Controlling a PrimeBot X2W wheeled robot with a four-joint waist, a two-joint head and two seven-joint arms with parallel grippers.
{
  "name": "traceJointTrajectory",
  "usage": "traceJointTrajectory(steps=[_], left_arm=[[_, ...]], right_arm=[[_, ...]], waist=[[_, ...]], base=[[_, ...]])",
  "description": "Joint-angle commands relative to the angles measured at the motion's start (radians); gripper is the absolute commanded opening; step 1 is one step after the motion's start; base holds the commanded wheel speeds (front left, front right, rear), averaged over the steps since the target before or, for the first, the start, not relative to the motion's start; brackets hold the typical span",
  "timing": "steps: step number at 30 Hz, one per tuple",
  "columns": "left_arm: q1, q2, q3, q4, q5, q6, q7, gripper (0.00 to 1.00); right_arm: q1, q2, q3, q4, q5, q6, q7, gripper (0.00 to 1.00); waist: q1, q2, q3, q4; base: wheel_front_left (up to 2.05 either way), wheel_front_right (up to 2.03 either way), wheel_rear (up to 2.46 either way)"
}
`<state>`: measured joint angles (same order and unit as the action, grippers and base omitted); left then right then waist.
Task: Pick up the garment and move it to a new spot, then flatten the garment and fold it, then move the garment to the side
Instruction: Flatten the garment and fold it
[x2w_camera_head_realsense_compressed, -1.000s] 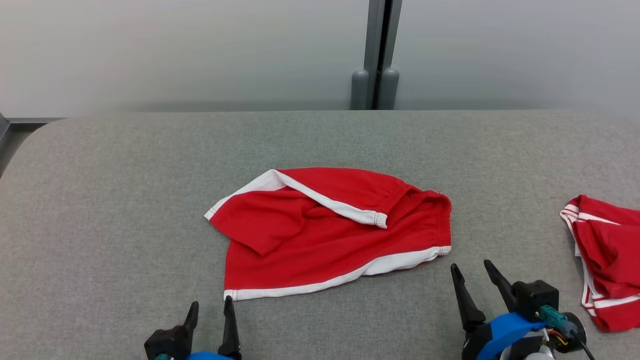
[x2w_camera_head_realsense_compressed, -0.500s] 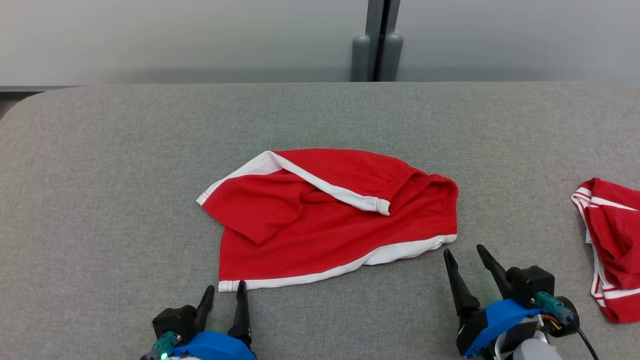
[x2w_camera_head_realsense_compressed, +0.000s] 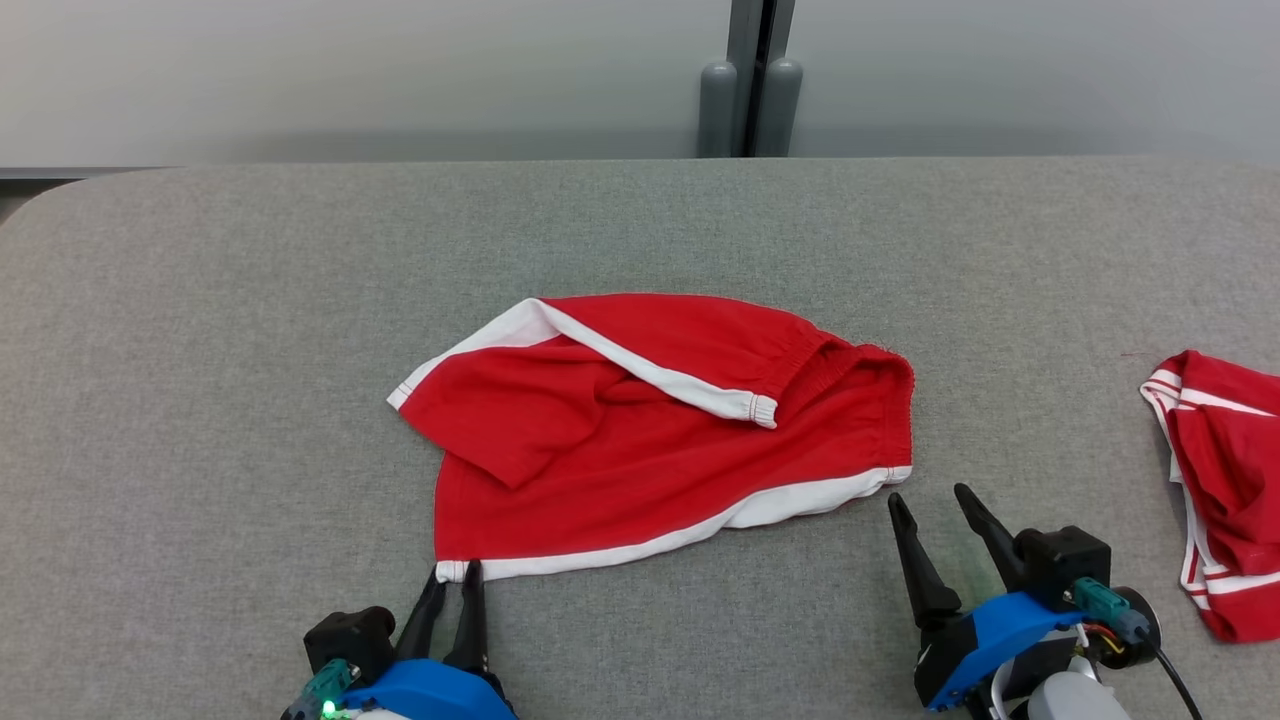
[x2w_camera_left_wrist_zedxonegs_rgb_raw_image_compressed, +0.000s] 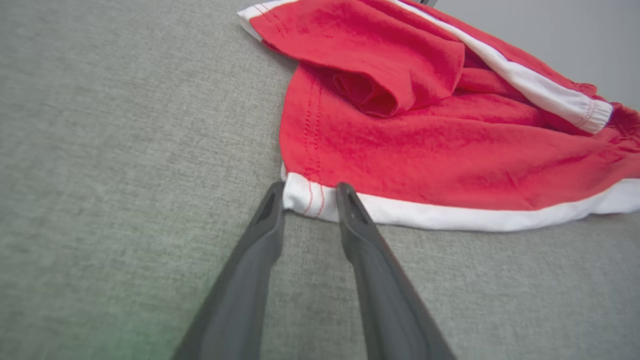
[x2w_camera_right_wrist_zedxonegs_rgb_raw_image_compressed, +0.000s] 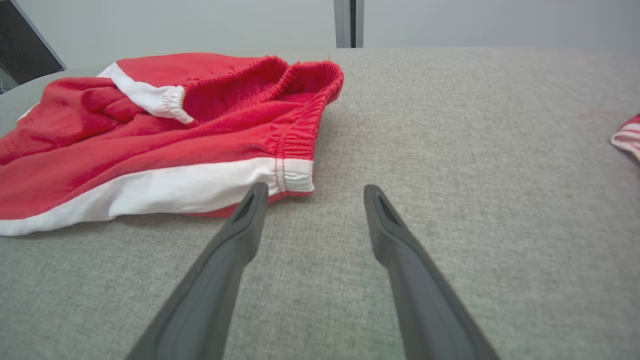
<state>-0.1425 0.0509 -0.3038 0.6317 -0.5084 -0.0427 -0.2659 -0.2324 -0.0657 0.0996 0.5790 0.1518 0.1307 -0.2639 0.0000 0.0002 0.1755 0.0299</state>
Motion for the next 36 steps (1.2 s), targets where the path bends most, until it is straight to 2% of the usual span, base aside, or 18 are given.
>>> traceJointTrajectory(steps=[1,3,14,16,29,30,31,33,34,36], left_arm=[[-0.003,-0.001,0.002,0.002,0.001,-0.004,0.003,0.45],[-0.004,-0.001,0.005,0.001,0.003,-0.005,0.003,0.31],[-0.007,-0.001,0.015,-0.040,0.016,0.002,0.002,0.08],[-0.009,-0.001,0.011,-0.042,0.017,0.004,0.002,0.00],[-0.022,-0.001,-0.009,-0.049,0.009,0.018,0.002,0.00],[-0.021,-0.001,-0.009,-0.050,0.009,0.020,0.002,0.00],[-0.021,-0.001,-0.009,-0.051,0.009,0.021,0.002,0.00],[-0.021,-0.001,-0.005,-0.052,0.009,0.025,0.002,0.00],[-0.021,-0.001,-0.005,-0.052,0.011,0.025,0.002,0.00],[-0.021,-0.001,-0.002,-0.050,0.014,0.025,0.002,0.00]], right_arm=[[-0.004,-0.004,0.002,0.003,0.001,0.000,0.000,1.00],[-0.004,-0.004,0.001,0.002,0.003,0.000,0.000,1.00],[-0.057,-0.031,0.070,0.058,0.008,0.000,0.000,1.00],[-0.073,-0.034,0.079,0.067,0.011,0.000,0.000,1.00],[-0.117,-0.065,0.093,0.075,-0.030,0.000,0.000,1.00],[-0.117,-0.067,0.097,0.074,-0.028,0.000,0.000,0.80],[-0.117,-0.069,0.104,0.071,-0.028,0.000,0.000,0.49],[-0.114,-0.069,0.113,0.068,-0.025,0.000,0.000,0.11],[-0.111,-0.070,0.119,0.064,-0.023,0.000,0.000,0.00],[-0.099,-0.073,0.122,0.060,-0.015,0.000,0.000,0.00]], waist=[[0.0000,-0.0002,-0.001,0.000],[0.0000,-0.0002,0.001,0.000],[0.0000,-0.0002,0.022,0.012],[0.0000,-0.0002,0.026,0.015],[0.0000,-0.0002,0.041,0.037],[0.0000,-0.0002,0.042,0.038],[0.0000,-0.0002,0.043,0.038],[0.0000,-0.0002,0.045,0.037],[0.0000,-0.0002,0.045,0.036],[0.0000,-0.0002,0.043,0.035]], base=[[0.00,0.00,0.00],[0.00,0.00,0.00],[0.00,0.00,0.00],[0.00,0.00,0.00],[0.00,0.00,0.00],[0.00,0.00,0.00],[0.00,0.00,0.00],[0.00,0.00,0.00],[0.00,0.00,0.00],[0.00,0.00,0.00]])
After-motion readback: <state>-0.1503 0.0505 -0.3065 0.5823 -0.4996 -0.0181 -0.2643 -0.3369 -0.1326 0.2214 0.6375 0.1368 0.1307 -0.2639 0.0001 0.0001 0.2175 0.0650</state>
